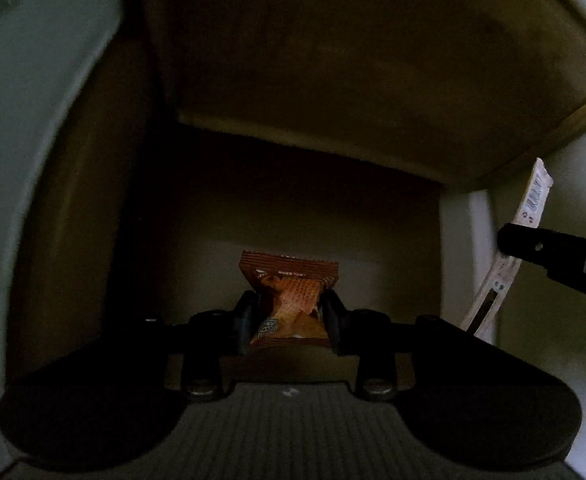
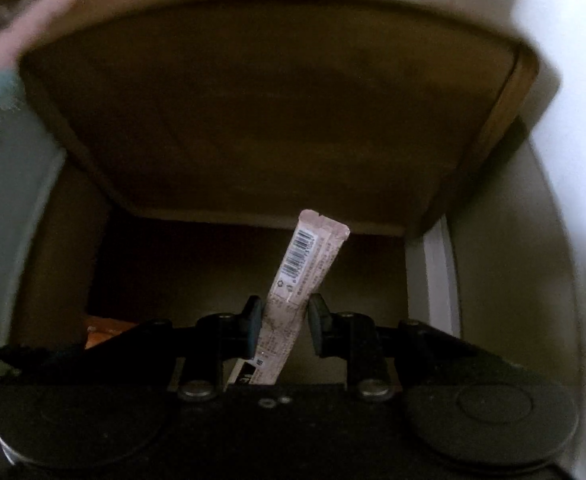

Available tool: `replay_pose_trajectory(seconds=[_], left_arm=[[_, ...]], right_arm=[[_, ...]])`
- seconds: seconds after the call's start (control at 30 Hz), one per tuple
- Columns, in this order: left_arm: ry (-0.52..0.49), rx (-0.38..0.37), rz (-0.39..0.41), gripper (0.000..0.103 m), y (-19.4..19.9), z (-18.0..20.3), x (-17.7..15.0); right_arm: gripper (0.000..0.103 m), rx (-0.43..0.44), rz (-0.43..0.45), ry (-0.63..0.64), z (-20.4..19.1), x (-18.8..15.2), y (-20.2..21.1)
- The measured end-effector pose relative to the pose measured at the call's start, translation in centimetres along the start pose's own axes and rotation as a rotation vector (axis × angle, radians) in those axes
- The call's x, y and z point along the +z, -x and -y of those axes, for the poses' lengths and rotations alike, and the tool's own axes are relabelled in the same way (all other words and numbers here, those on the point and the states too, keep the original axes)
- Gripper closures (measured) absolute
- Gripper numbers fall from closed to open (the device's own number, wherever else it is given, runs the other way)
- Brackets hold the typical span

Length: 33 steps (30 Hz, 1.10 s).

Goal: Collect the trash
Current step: 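Lift both wrappers out of the cubby up over the teal wastebasket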

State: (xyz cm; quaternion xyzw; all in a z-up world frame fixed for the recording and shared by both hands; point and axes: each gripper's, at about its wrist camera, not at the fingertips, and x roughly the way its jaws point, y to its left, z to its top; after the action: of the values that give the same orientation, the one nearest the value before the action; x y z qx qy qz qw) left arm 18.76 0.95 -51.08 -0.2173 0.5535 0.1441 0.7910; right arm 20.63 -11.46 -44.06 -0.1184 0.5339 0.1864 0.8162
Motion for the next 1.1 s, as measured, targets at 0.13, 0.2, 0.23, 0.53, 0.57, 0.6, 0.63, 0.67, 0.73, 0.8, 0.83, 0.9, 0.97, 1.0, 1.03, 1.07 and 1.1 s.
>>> replay_pose_trajectory(seconds=[0.13, 0.2, 0.23, 0.53, 0.57, 0.6, 0.63, 0.67, 0.73, 0.8, 0.83, 0.9, 0.97, 1.0, 1.03, 1.07, 1.1], left_arm=[[-0.021, -0.01, 0.022, 0.068, 7.3, 0.3, 1.7], [-0.021, -0.02, 0.037, 0.068, 10.1, 1.1, 2.6], [-0.024, -0.02, 0.041, 0.068, 11.7, 1.2, 3.2], [-0.047, -0.047, 0.114, 0.068, 22.4, 2.7, 8.1], [-0.053, -0.049, 0.119, 0.068, 23.7, 2.8, 8.5], [-0.06, -0.051, 0.126, 0.068, 24.6, 3.0, 8.9], [-0.069, -0.048, 0.133, 0.068, 25.6, 3.2, 9.2], [-0.076, -0.046, 0.141, 0.068, 26.1, 3.3, 9.2], [-0.077, -0.048, 0.16, 0.068, 27.4, 3.6, 10.1], [-0.071, -0.049, 0.176, 0.068, 29.3, 3.8, 10.9], [-0.07, -0.054, 0.186, 0.068, 30.2, 3.9, 11.2], [-0.072, -0.06, 0.203, 0.068, 31.8, 4.1, 11.7], [-0.078, -0.063, 0.224, 0.068, 33.2, 4.3, 12.4], [-0.079, -0.065, 0.237, 0.068, 34.0, 4.4, 12.7], [-0.078, -0.067, 0.246, 0.068, 34.8, 4.5, 13.0], [-0.077, -0.067, 0.255, 0.068, 35.5, 4.6, 13.3], [-0.076, -0.066, 0.266, 0.068, 36.3, 4.7, 13.6]], right_arm=[[0.08, 0.018, 0.027, 0.031, -1.1, 1.7, 5.5], [0.08, 0.024, 0.041, 0.042, -1.5, 3.5, 8.8], [0.08, 0.027, 0.047, 0.045, -1.6, 4.1, 9.9], [0.08, 0.044, 0.126, 0.093, -1.3, 9.1, 19.4], [0.08, 0.043, 0.136, 0.097, -1.4, 9.6, 20.4], [0.08, 0.043, 0.144, 0.1, -1.3, 10.0, 20.8], [0.08, 0.046, 0.15, 0.101, -1.2, 10.4, 21.4], [0.08, 0.05, 0.158, 0.102, -1.2, 10.7, 22.0], [0.08, 0.054, 0.172, 0.107, -1.4, 11.5, 23.7], [0.08, 0.059, 0.191, 0.113, -1.4, 12.2, 25.2], [0.08, 0.059, 0.202, 0.117, -1.5, 12.6, 25.9], [0.08, 0.066, 0.225, 0.123, -1.7, 13.4, 27.4], [0.08, 0.068, 0.247, 0.133, -1.8, 14.2, 28.9], [0.08, 0.07, 0.26, 0.138, -1.9, 14.6, 29.6], [0.08, 0.072, 0.272, 0.139, -1.9, 14.9, 30.2], [0.08, 0.073, 0.283, 0.141, -2.0, 15.3, 30.8], [0.08, 0.072, 0.295, 0.142, -2.0, 15.7, 31.4]])
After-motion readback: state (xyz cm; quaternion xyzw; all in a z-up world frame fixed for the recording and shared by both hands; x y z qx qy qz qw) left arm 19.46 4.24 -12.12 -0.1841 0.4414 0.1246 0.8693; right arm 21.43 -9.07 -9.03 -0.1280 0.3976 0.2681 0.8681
